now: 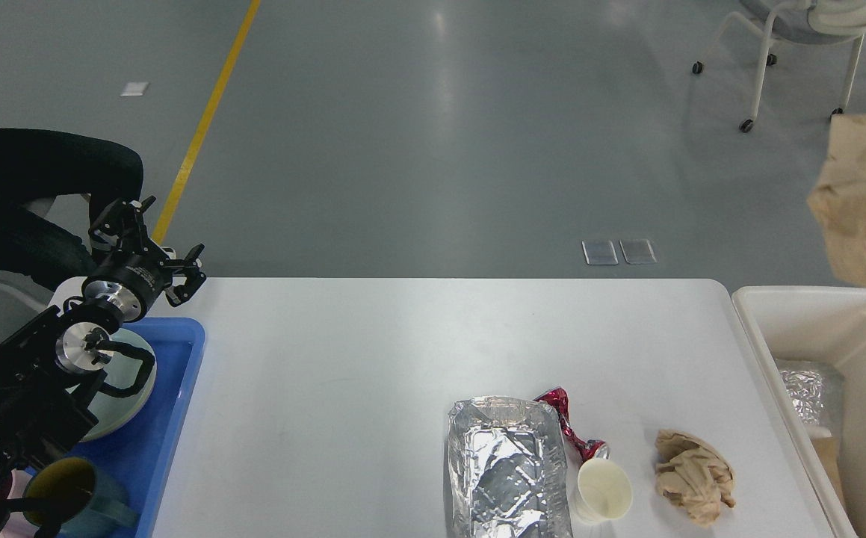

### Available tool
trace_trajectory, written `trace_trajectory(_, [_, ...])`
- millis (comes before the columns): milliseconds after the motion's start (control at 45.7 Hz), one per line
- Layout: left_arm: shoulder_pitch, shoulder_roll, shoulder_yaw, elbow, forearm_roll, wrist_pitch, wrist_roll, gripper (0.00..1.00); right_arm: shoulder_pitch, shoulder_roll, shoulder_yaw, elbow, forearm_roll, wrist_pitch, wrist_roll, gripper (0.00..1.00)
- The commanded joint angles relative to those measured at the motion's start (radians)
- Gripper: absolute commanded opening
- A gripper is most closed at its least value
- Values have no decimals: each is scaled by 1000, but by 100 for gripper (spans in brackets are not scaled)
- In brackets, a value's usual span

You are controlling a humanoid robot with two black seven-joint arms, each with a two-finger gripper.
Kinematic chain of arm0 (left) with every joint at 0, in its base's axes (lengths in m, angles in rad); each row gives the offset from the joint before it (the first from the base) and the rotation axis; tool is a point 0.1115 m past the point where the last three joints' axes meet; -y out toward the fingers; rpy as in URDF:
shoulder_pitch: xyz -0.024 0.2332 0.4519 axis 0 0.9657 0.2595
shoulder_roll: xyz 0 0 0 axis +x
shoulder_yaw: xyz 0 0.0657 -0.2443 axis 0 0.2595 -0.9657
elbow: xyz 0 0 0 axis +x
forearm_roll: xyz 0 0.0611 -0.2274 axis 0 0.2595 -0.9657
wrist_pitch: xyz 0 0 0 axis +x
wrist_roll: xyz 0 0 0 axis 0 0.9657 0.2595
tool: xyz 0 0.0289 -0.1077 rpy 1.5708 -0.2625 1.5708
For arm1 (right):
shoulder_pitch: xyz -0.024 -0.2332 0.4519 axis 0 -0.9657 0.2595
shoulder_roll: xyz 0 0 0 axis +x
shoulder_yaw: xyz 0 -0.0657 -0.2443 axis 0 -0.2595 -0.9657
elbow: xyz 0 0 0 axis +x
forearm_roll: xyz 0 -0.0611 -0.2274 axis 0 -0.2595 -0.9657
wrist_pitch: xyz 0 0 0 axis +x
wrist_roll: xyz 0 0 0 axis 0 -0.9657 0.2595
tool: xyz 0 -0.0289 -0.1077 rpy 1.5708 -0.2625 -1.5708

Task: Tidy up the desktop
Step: 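Lift the brown paper bag and drop it into the white bin, then lower the right gripper toward the crumpled tan paper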

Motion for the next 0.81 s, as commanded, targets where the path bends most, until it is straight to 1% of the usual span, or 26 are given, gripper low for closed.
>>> trace_trajectory(0, [0, 0, 1, 0, 0, 0, 0, 97, -181, -42, 14, -43, 2, -21, 2, 0])
trace_trajectory(88, [0, 0, 0, 0, 0, 0, 0, 97, -273, -44, 17, -51, 2, -34, 2, 0])
trace_trajectory(285, [0, 0, 0, 0, 0, 0, 0, 97, -393, -32, 22, -54, 3, -109, 2, 0])
trace_trajectory(307, [0, 0, 1, -1, 0, 0, 0, 97, -408, -29, 20, -56, 3, -119, 2, 13])
trace_trajectory(328, [0, 0, 0, -1, 0, 0, 0, 97, -422, -26, 20, -57, 3, -132, 2, 30])
trace_trajectory(350, [0, 0, 1, 0, 0, 0, 0, 97, -436, -17, 20, -60, 3, -145, 2, 49])
trace_trajectory(394, [0, -3, 0, 0, 0, 0, 0, 97, -457, 2, 20, -69, 3, -187, 2, 83])
trace_trajectory(416, [0, 0, 0, 0, 0, 0, 0, 97, -465, 14, 19, -75, 3, -208, 2, 96])
trace_trajectory(438, [0, 0, 0, 0, 0, 0, 0, 97, -472, 26, 17, -83, 3, -225, 2, 100])
trace_trajectory(525, [0, 0, 0, 0, 0, 0, 0, 97, -497, 53, 8, -109, 5, -258, 2, 100])
trace_trajectory(679, [0, -3, 0, 0, 0, 0, 0, 97, -508, 77, 3, -117, 5, -258, 2, 100])
trace_trajectory(788, [0, 0, 0, 0, 0, 0, 0, 97, -480, 115, 2, -114, 5, -258, 2, 100])
